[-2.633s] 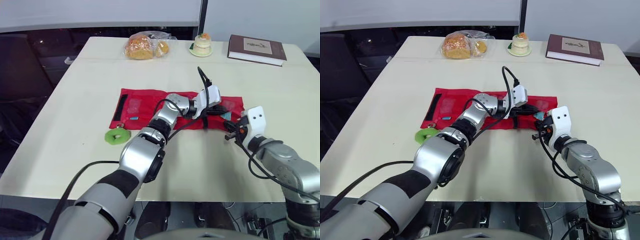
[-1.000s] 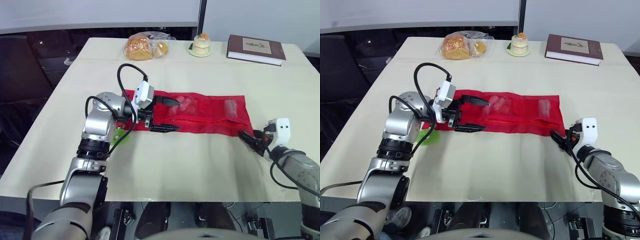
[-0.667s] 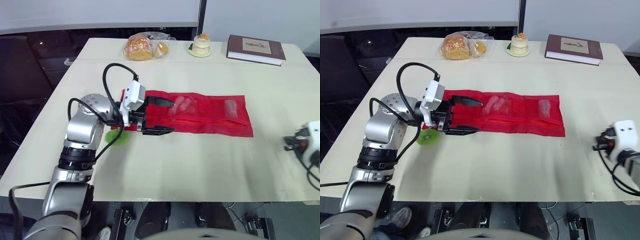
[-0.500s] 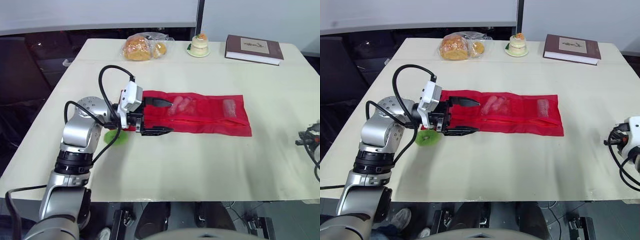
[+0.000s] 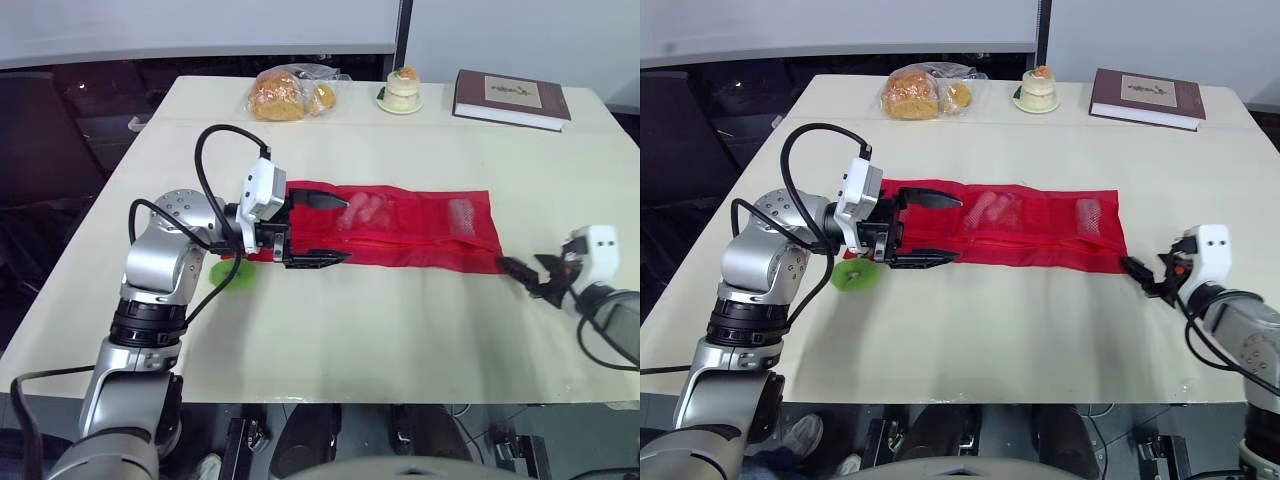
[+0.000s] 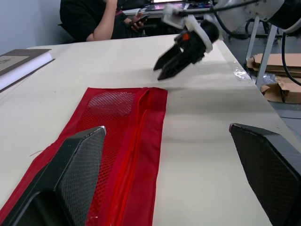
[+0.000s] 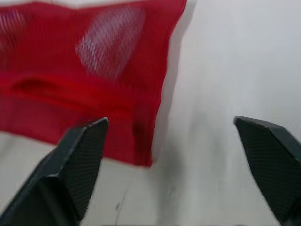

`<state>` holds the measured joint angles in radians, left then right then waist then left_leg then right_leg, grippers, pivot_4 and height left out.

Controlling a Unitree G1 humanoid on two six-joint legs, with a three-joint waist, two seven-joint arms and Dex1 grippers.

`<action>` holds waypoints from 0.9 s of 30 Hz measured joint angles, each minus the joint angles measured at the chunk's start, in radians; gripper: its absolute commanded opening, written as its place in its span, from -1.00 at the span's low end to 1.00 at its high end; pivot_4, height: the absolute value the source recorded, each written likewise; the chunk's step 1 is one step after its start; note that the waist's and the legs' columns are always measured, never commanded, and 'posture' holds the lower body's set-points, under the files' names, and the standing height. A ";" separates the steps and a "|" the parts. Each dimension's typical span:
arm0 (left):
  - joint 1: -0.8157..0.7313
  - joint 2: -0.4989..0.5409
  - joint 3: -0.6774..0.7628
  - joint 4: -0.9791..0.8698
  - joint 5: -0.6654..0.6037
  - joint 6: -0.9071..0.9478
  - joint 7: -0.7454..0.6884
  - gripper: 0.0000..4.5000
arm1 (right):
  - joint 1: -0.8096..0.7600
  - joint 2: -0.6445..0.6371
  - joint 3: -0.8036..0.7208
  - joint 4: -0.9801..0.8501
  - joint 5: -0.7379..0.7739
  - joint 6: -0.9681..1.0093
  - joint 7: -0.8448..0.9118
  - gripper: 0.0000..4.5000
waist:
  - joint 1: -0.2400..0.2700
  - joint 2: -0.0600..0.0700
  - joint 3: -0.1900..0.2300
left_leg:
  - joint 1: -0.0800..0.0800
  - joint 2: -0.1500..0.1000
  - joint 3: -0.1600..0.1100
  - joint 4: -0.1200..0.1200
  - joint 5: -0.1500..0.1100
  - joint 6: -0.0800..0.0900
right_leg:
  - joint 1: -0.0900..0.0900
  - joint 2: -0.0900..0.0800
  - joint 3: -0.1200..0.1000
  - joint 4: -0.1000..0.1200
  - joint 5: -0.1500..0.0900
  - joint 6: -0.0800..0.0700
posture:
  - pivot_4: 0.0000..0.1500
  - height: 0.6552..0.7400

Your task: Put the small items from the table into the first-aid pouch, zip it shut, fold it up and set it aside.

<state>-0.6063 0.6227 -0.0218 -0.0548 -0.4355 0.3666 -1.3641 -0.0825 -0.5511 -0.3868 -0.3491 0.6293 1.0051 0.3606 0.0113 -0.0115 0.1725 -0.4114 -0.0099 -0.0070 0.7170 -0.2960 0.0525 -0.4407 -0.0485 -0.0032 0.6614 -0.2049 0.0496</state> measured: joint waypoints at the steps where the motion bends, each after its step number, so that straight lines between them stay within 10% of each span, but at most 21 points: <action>1: -0.001 0.000 -0.002 0.000 0.000 -0.001 0.000 1.00 | 0.000 0.009 0.021 0.002 -0.004 0.000 -0.005 0.98 | 0.000 0.000 0.000 | 0.000 0.000 0.000 0.000 0.000 0.000 | 0.000 0.000 0.000 0.000 0.000 0.000 | 1.00 0.74; 7: -0.004 0.000 -0.011 0.000 0.000 -0.003 0.006 1.00 | -0.029 0.035 0.103 0.003 -0.040 -0.028 -0.017 0.64 | -0.001 0.000 0.000 | 0.000 0.000 0.000 0.000 0.000 0.000 | 0.000 0.000 0.000 0.000 0.000 0.000 | 1.00 0.74; 14: -0.001 0.001 -0.011 -0.002 0.000 -0.004 0.021 1.00 | -0.041 0.027 0.157 0.023 -0.087 -0.073 0.005 -0.93 | -0.001 0.000 0.000 | 0.000 0.000 0.000 0.000 0.000 0.000 | 0.000 0.000 0.000 0.000 0.000 0.000 | 1.00 0.74; 27: 0.025 0.009 -0.010 -0.005 -0.001 -0.010 0.042 1.00 | 0.015 -0.244 0.122 0.252 -0.312 -0.291 0.038 -0.97 | 0.006 0.000 0.000 | -0.001 -0.003 0.000 0.000 0.000 0.000 | 0.001 -0.002 0.000 -0.001 0.000 0.000 | 1.00 0.74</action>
<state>-0.5817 0.6317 -0.0321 -0.0598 -0.4362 0.3562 -1.3218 -0.0674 -0.7956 -0.2653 -0.0974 0.3172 0.7141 0.3982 0.0173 -0.0114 0.1725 -0.4120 -0.0127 -0.0071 0.7174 -0.2959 0.0526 -0.4400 -0.0506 -0.0033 0.6600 -0.2049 0.0496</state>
